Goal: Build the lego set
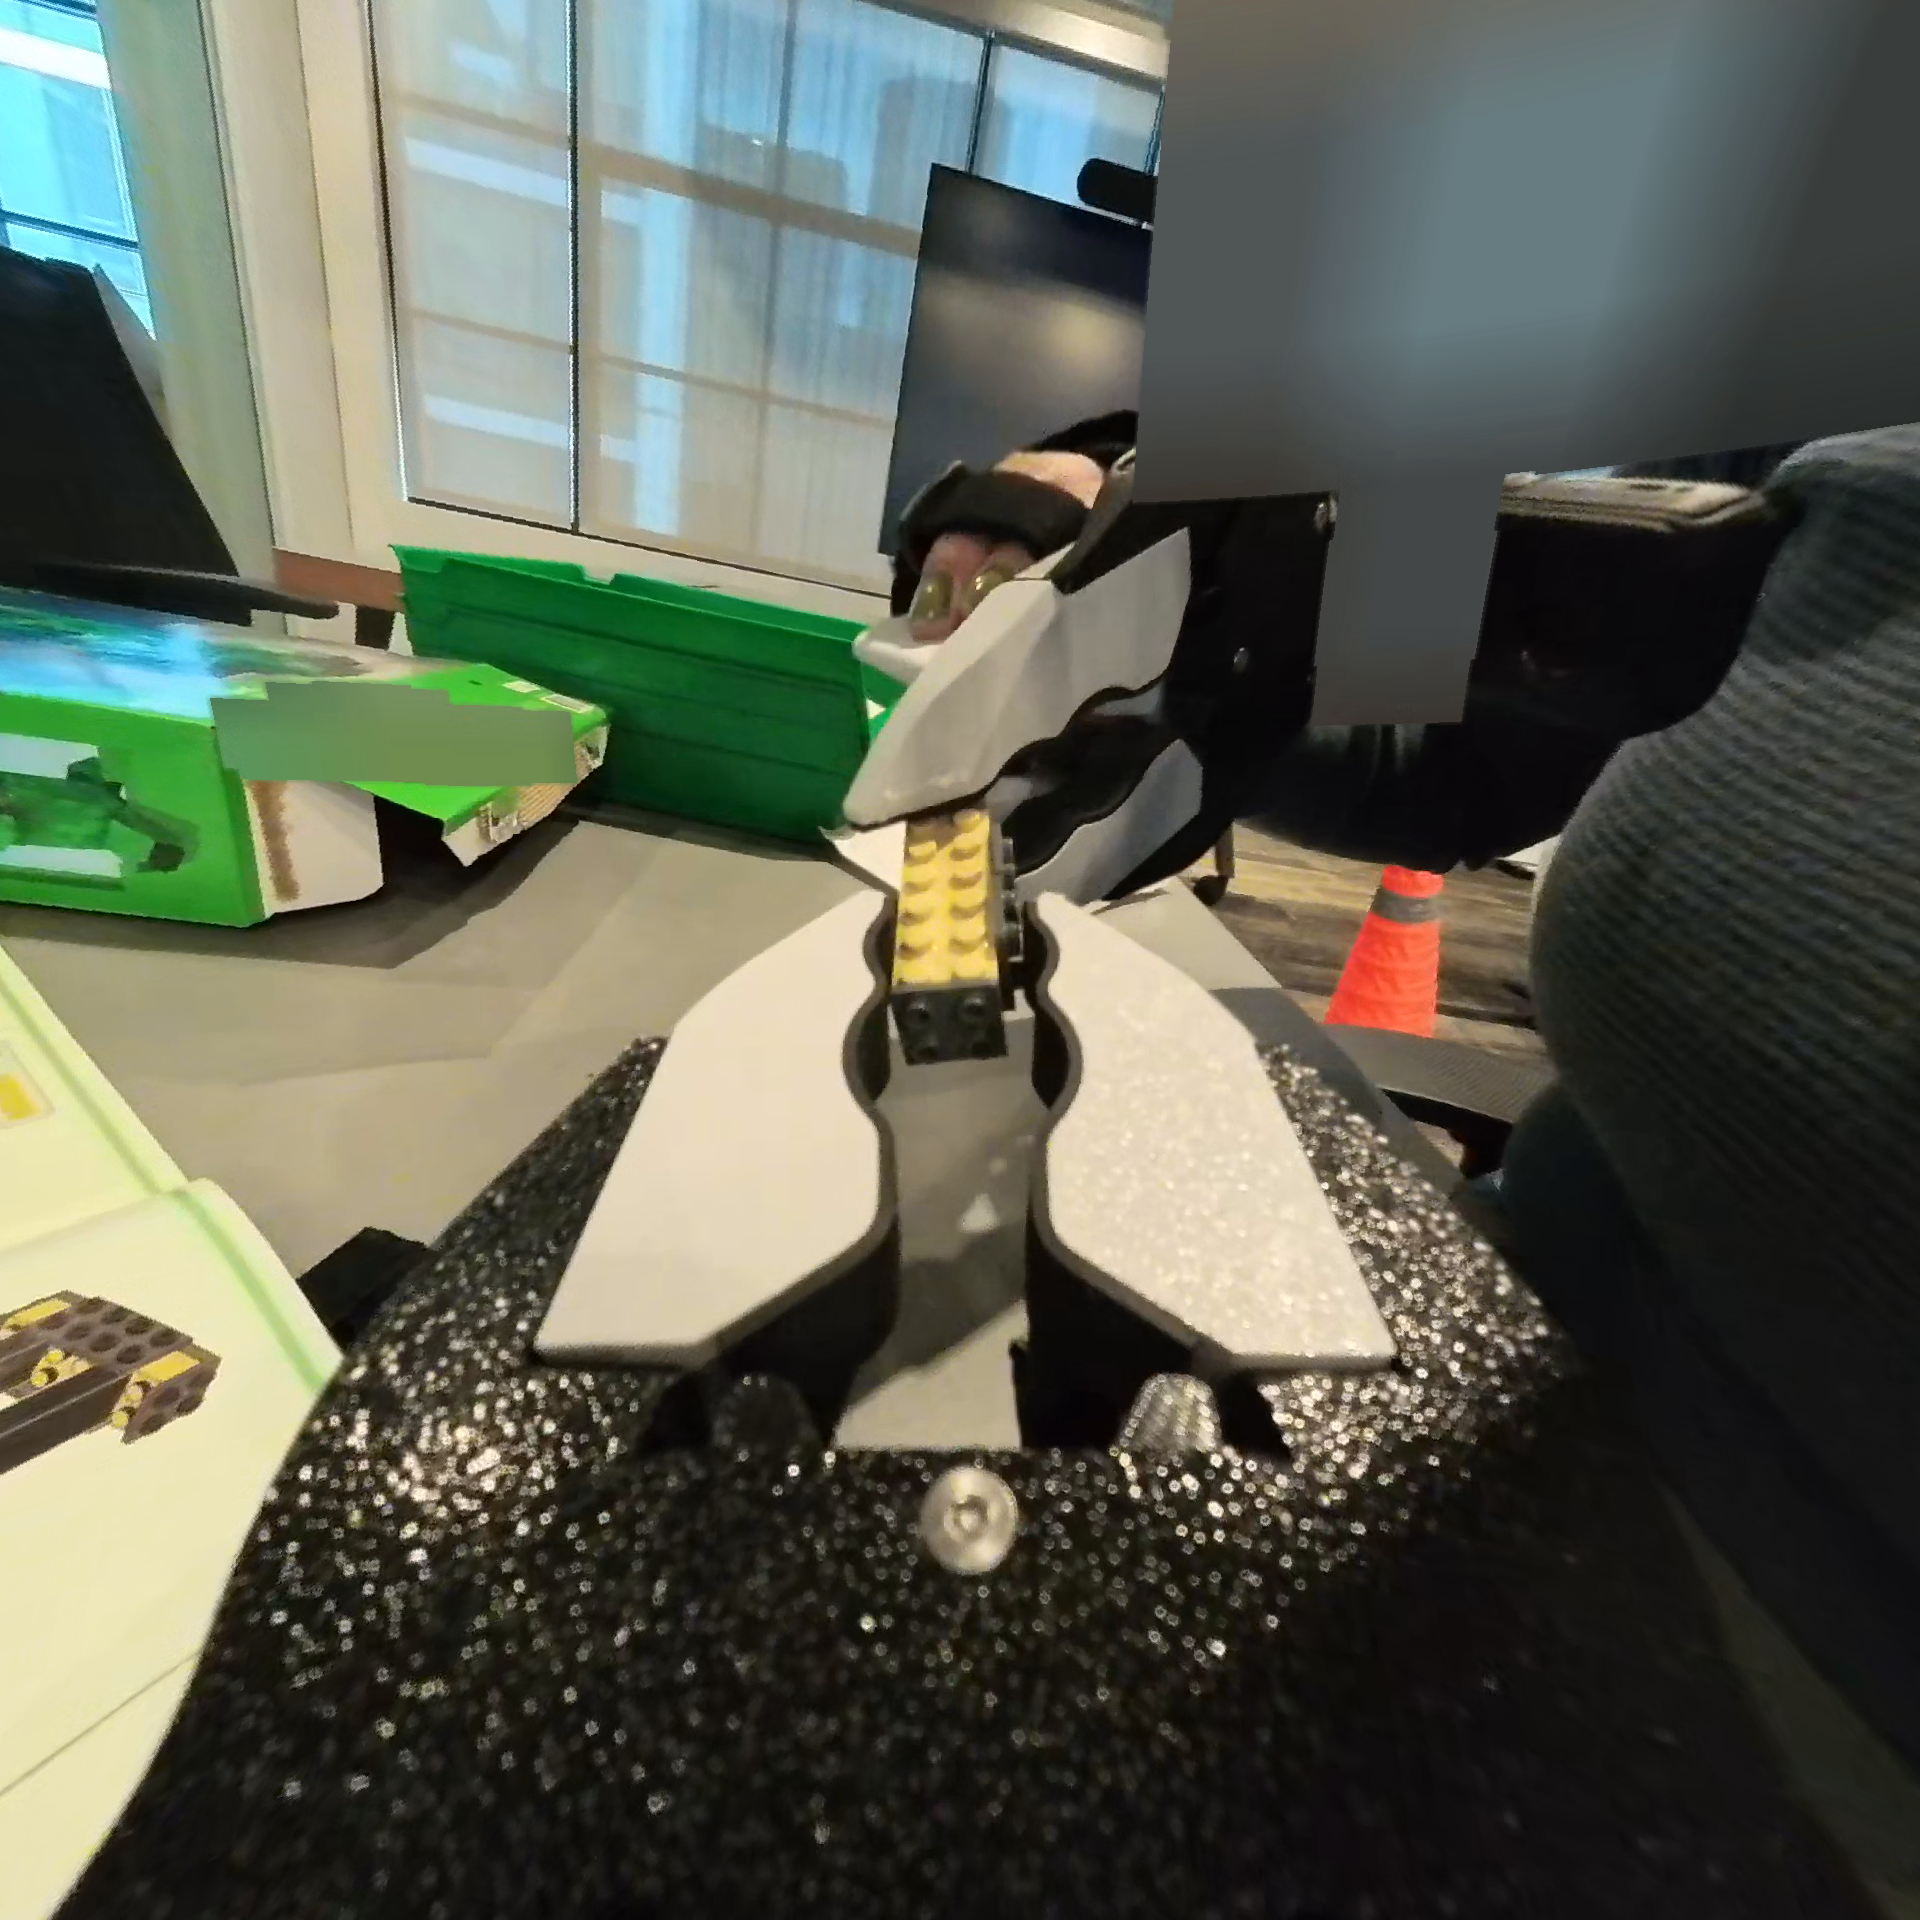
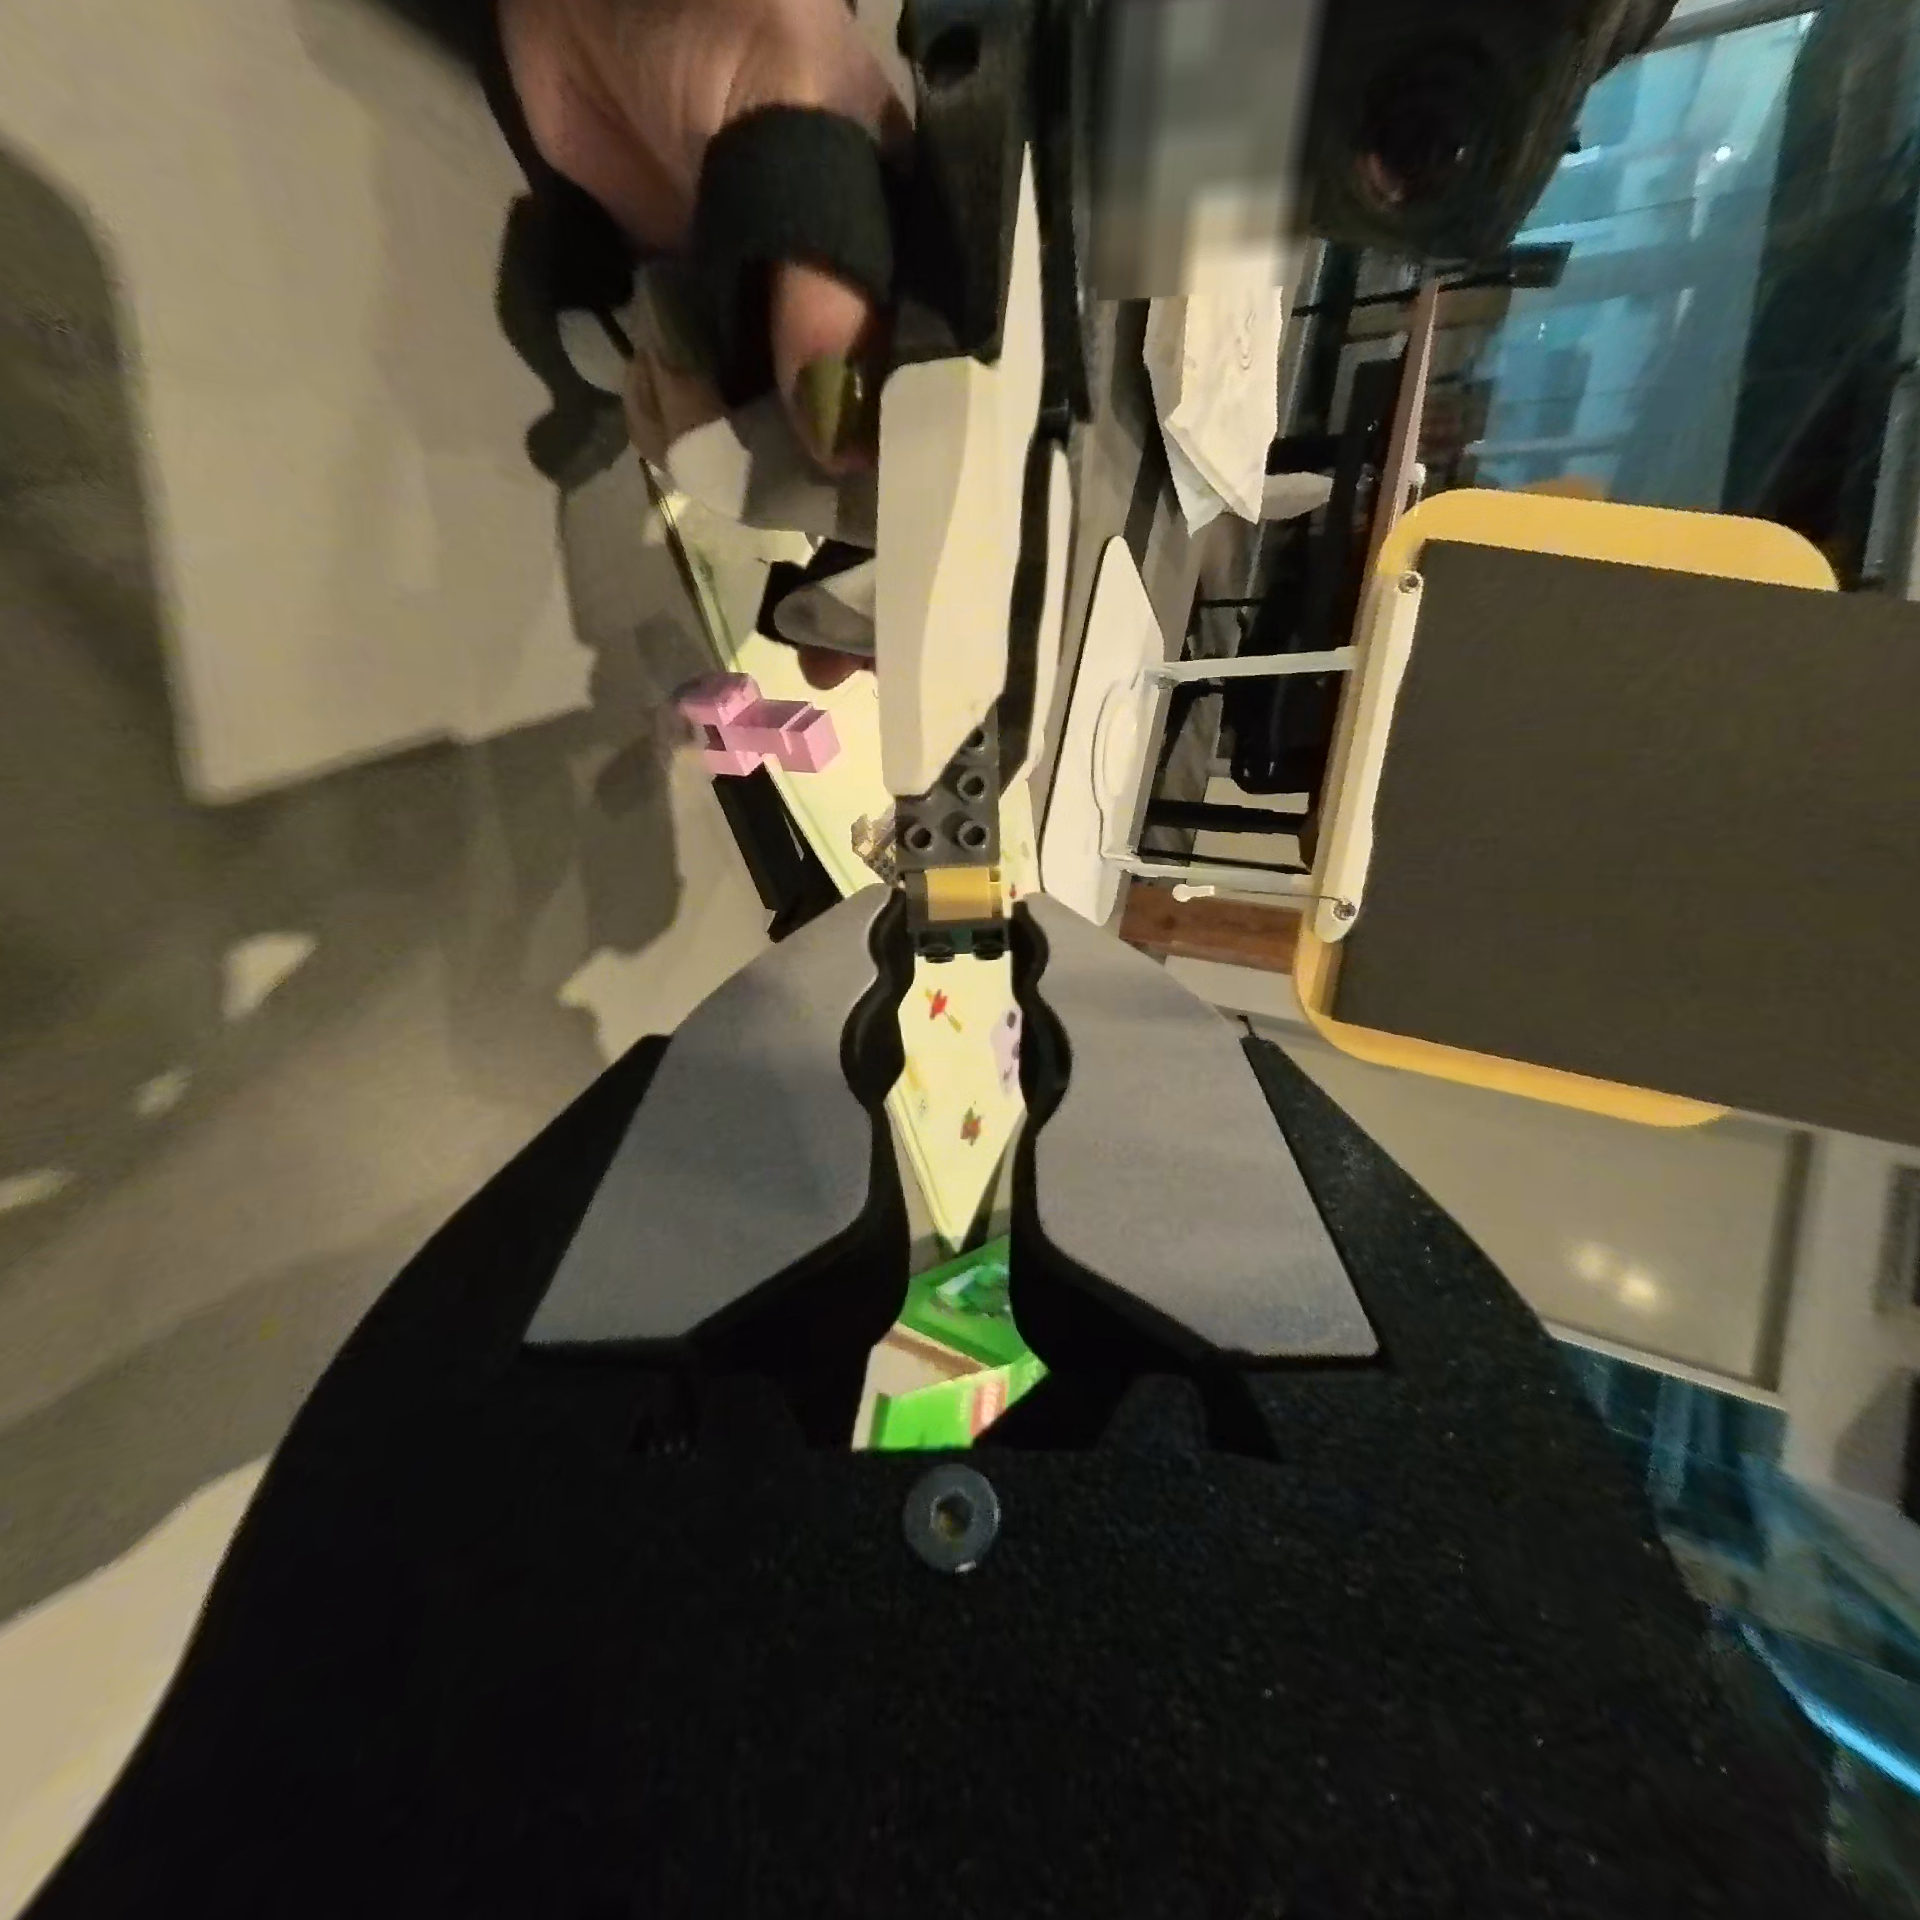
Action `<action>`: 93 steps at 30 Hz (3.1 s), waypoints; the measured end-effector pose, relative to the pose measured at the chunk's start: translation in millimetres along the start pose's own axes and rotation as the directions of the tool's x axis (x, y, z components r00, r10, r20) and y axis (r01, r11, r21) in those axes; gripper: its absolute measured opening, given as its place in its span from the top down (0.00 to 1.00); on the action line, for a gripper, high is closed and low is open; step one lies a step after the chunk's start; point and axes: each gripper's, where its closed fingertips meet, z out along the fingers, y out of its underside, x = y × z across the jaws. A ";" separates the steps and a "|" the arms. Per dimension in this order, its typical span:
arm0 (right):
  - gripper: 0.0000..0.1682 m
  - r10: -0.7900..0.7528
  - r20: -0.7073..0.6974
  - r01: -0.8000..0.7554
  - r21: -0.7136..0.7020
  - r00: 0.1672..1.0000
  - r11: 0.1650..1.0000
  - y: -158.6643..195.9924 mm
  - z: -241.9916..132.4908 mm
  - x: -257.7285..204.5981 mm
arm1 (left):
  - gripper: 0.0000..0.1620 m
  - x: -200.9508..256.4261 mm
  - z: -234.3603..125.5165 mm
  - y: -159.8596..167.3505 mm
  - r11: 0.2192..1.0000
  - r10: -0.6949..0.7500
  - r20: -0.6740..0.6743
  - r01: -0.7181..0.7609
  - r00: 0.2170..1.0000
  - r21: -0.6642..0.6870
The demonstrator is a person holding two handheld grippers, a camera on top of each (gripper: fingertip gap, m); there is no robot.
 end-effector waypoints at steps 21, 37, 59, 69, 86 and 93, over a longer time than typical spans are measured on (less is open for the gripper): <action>0.88 0.636 0.566 -0.757 -0.032 0.524 0.652 -14.6 -10.1 -41.1 | 0.75 7.1 5.5 20.0 0.934 0.330 0.016 -0.324 0.944 -0.151; 0.76 0.889 0.252 -0.807 -0.378 0.381 0.453 37.3 -5.3 -113.0 | 0.61 -14.9 4.2 22.7 0.943 0.292 0.173 -0.252 0.941 -0.217; 0.77 0.921 0.371 -0.934 -0.272 0.122 0.233 -32.3 -13.0 -121.6 | 0.70 -46.7 -16.2 3.9 0.935 0.352 0.416 -0.300 0.838 -0.187; 0.71 0.944 0.242 -0.950 -0.160 0.225 0.268 -18.8 8.6 -92.1 | 0.71 -46.3 -15.3 4.3 0.934 0.355 0.411 -0.302 0.840 -0.190; 0.92 0.872 0.066 -0.772 -0.434 0.486 0.463 96.3 18.8 -103.9 | 0.72 -45.1 -13.2 6.5 0.933 0.356 0.392 -0.301 0.848 -0.197; 0.98 0.863 0.089 -0.835 -0.221 0.498 0.504 71.3 14.6 -77.5 | 0.72 -44.5 -12.9 7.1 0.933 0.356 0.386 -0.301 0.851 -0.198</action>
